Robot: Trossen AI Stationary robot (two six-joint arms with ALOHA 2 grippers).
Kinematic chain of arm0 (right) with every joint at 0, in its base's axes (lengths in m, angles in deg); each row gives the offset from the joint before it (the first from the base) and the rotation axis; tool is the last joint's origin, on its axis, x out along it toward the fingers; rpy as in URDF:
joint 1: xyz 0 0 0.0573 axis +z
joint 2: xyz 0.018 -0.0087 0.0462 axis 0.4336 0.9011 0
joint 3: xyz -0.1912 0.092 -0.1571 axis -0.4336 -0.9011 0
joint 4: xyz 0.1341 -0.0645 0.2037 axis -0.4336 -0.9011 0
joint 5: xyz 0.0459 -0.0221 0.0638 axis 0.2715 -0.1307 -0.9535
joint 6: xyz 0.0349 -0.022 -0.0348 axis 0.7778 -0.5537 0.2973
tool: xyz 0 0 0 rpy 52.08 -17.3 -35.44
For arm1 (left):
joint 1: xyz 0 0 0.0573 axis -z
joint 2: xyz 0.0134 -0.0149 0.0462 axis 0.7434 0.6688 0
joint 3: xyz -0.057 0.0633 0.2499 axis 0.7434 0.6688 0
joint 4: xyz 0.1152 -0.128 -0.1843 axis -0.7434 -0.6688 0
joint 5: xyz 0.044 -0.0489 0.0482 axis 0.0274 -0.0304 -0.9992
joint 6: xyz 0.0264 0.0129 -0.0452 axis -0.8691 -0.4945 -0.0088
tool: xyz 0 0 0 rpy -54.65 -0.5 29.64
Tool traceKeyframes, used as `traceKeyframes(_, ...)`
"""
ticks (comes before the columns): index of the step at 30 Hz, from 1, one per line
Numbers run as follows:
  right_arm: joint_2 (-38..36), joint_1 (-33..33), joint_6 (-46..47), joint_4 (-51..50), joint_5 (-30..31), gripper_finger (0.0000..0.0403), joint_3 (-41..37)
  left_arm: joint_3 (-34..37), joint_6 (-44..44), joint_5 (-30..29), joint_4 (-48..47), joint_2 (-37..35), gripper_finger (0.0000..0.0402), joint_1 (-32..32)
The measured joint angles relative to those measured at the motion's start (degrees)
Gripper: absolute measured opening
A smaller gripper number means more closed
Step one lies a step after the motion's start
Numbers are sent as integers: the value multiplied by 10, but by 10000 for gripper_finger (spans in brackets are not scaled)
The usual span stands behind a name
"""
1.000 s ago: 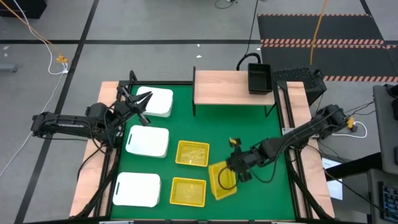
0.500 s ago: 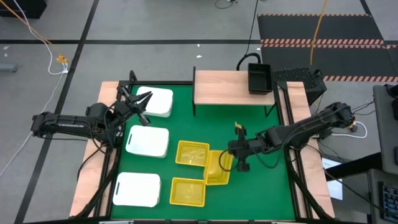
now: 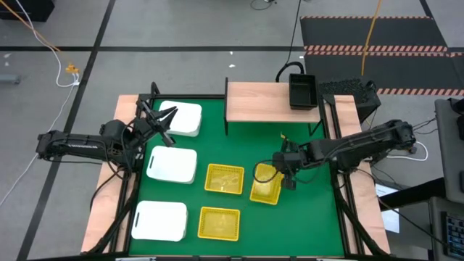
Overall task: Stack baskets on shelf by color
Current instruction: Put the bottom right yellow bin on the shelf
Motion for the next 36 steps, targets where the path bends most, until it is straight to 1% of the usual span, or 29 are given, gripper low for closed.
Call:
traceKeyframes(4, 15, -24, 11, 15, -11, 3, -49, 0, 0, 0, 0, 0, 37, 0)
traceKeyframes(7, 17, -38, -1, 27, -13, 11, -71, 0, 0, 0, 0, 0, 37, 0)
traceKeyframes(18, 7, -44, -68, 91, -12, 20, -73, 0, -3, 0, 0, 0, 37, 0)
traceKeyframes(30, -34, -44, -85, 122, -7, 25, -73, 0, -3, 0, -1, 0, 37, 0)
traceKeyframes(33, -42, -43, -88, 142, -10, 43, -73, 0, -3, 0, -1, 0, 37, 0)
traceKeyframes(36, -43, -38, -96, 157, -10, 80, -73, 0, -3, 0, -1, 0, 37, 0)
